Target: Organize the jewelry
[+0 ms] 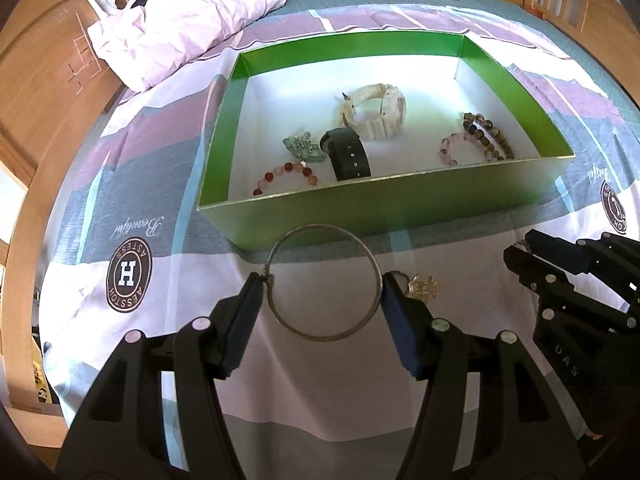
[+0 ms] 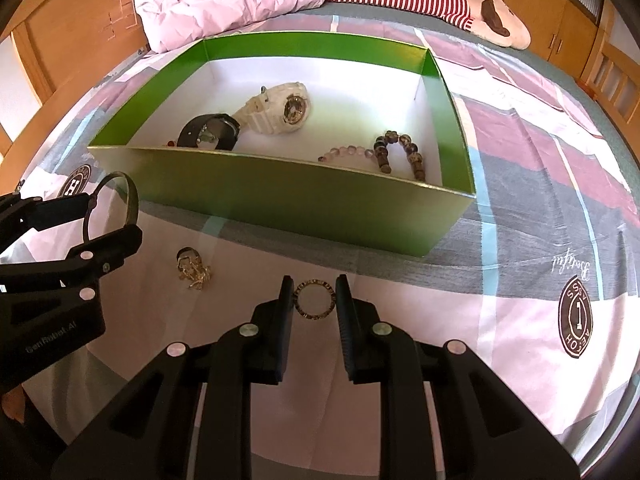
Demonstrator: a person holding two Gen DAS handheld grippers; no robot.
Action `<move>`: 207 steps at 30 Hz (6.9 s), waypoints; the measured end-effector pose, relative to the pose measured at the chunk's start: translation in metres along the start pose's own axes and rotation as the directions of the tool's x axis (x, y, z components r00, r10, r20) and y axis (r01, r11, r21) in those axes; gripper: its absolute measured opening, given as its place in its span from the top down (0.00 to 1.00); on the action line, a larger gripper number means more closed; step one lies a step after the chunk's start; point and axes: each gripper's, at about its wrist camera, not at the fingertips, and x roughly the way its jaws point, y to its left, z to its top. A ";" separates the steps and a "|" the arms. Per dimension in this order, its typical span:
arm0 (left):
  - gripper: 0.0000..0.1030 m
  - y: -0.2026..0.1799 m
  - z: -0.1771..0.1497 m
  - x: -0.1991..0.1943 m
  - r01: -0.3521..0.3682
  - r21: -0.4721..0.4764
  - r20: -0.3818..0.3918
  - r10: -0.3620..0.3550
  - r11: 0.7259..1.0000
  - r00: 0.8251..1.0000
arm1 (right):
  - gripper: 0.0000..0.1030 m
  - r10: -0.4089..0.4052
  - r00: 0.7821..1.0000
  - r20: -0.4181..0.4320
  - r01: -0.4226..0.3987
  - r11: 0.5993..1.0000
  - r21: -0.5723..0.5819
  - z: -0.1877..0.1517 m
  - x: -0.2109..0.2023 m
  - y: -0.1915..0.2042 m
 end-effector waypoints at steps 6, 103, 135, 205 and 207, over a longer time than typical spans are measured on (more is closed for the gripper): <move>0.41 0.000 -0.001 -0.001 0.000 -0.004 0.002 0.000 1.000 1.000 | 0.79 0.000 1.000 0.000 0.000 1.000 0.000 0.000 0.001 0.000; 0.41 0.066 0.045 -0.043 0.134 -0.184 0.180 -0.100 0.974 0.979 | 0.80 0.193 0.975 0.106 -0.176 0.972 -0.157 0.032 -0.036 0.039; 0.28 0.071 -0.036 -0.021 0.237 -0.159 -0.083 -0.252 0.959 0.964 | 0.64 0.179 0.982 -0.058 -0.188 0.952 -0.243 0.015 0.042 0.085; 1.00 0.053 0.024 -0.030 0.331 -0.093 0.062 -0.326 0.939 0.943 | 0.81 0.177 0.983 0.057 -0.169 0.978 -0.124 0.033 -0.031 0.023; 1.00 0.055 0.039 -0.034 0.351 -0.116 0.086 -0.343 0.929 0.935 | 0.81 0.189 0.977 0.094 -0.179 0.978 -0.110 0.042 -0.044 0.018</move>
